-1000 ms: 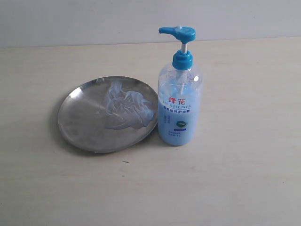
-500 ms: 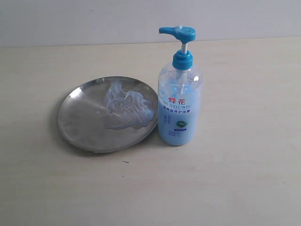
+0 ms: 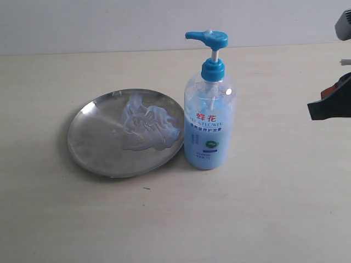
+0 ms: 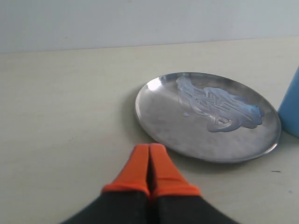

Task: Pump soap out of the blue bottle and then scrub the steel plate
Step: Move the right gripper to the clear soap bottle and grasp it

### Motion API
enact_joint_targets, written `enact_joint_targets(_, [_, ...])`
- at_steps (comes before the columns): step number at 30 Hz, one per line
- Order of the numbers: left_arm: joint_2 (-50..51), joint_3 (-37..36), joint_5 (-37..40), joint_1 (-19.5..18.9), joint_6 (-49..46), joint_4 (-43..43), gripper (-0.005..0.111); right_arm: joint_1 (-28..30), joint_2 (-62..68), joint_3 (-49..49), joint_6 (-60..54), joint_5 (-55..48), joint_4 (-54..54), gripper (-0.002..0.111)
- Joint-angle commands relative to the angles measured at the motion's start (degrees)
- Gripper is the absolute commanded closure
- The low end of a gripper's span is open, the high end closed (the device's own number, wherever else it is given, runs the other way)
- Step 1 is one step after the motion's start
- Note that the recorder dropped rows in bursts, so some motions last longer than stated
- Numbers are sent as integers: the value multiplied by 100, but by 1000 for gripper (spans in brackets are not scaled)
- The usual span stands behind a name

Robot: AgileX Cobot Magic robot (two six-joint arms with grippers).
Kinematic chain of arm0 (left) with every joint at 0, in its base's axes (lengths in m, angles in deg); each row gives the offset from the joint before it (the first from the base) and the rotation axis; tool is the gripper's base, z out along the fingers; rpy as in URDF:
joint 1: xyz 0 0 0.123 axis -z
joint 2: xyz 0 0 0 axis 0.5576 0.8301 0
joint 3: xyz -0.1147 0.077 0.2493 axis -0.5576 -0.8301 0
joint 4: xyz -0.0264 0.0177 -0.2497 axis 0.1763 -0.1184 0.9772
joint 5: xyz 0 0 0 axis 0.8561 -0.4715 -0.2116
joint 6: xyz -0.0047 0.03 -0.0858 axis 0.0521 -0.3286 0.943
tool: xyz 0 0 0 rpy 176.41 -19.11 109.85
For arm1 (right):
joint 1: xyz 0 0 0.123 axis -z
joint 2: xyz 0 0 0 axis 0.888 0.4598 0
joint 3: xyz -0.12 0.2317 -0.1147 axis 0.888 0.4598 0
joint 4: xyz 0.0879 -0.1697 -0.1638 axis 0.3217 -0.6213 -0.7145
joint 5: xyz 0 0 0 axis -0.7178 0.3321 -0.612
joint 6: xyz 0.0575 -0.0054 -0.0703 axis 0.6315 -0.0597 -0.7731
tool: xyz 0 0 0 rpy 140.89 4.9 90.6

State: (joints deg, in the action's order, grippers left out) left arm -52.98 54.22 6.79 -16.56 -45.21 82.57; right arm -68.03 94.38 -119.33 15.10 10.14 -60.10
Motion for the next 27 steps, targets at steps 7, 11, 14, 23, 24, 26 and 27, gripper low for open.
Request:
enact_joint_targets(7, [-25, -19, -77, -1, -3, 13, 107, -914, 69, 126, 854, -202, -559, 108])
enact_joint_targets(11, [-25, -19, -77, -1, -3, 13, 107, -1252, 95, 159, 1133, -215, -602, 108])
enact_joint_targets(14, [-25, -19, -77, -1, -3, 13, 107, -1442, 100, 225, 1532, 56, -648, 108])
enact_joint_targets(23, [-25, -19, -77, -1, -3, 13, 107, -1629, 109, 1216, 3378, 2057, -1843, 108])
enact_joint_targets(24, [-25, -19, -77, -1, -3, 13, 107, -1629, 109, 1350, 3489, 2302, -1917, 108])
enact_joint_targets(26, [-25, -19, -77, -1, -3, 13, 107, -1629, 109, 1595, 3521, 2808, -1906, 108])
enact_joint_targets(27, [-25, -19, -77, -1, -3, 13, 107, -1629, 109, 1740, 3521, 3104, -1893, 108])
